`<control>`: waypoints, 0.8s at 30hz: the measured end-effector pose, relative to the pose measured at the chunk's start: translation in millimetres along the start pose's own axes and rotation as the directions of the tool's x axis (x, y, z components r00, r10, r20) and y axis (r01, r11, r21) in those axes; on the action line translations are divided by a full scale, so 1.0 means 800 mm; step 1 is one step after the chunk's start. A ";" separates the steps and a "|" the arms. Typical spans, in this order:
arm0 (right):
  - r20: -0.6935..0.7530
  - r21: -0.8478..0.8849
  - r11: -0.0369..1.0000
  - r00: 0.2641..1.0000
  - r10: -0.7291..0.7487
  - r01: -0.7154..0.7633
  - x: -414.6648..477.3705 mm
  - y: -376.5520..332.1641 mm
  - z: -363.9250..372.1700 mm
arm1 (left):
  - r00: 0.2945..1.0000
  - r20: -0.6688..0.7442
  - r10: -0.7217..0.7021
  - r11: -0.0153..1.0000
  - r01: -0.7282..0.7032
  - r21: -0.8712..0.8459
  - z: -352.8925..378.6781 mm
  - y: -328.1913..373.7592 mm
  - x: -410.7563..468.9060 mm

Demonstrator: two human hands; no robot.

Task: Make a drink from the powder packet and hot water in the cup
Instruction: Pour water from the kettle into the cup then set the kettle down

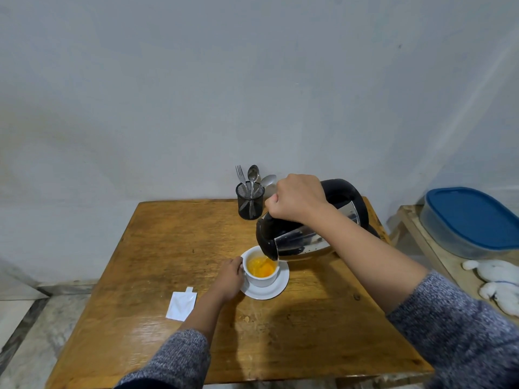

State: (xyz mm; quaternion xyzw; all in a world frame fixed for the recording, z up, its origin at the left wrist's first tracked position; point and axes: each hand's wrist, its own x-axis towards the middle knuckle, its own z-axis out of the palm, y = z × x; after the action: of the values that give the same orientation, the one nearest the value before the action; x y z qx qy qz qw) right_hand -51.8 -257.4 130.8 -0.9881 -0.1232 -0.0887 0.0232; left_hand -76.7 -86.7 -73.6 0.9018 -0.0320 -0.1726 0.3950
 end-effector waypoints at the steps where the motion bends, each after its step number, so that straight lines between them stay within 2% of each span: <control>1: 0.000 -0.002 1.000 1.000 0.003 -0.003 0.000 0.000 0.000 | 1.000 0.003 0.002 1.000 -0.002 0.002 0.000 0.000 0.000; 24: 0.011 -0.055 0.996 0.998 -0.064 0.065 0.000 -0.014 0.000 | 1.000 0.007 0.016 0.999 -0.016 0.032 0.000 -0.008 0.007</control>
State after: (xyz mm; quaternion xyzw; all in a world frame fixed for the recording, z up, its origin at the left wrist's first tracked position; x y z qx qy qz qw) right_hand -54.4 -246.6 131.2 -0.9843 -0.1525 -0.0884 -0.0077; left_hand -72.2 -83.2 -79.8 0.9071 -0.0433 -0.1720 0.3817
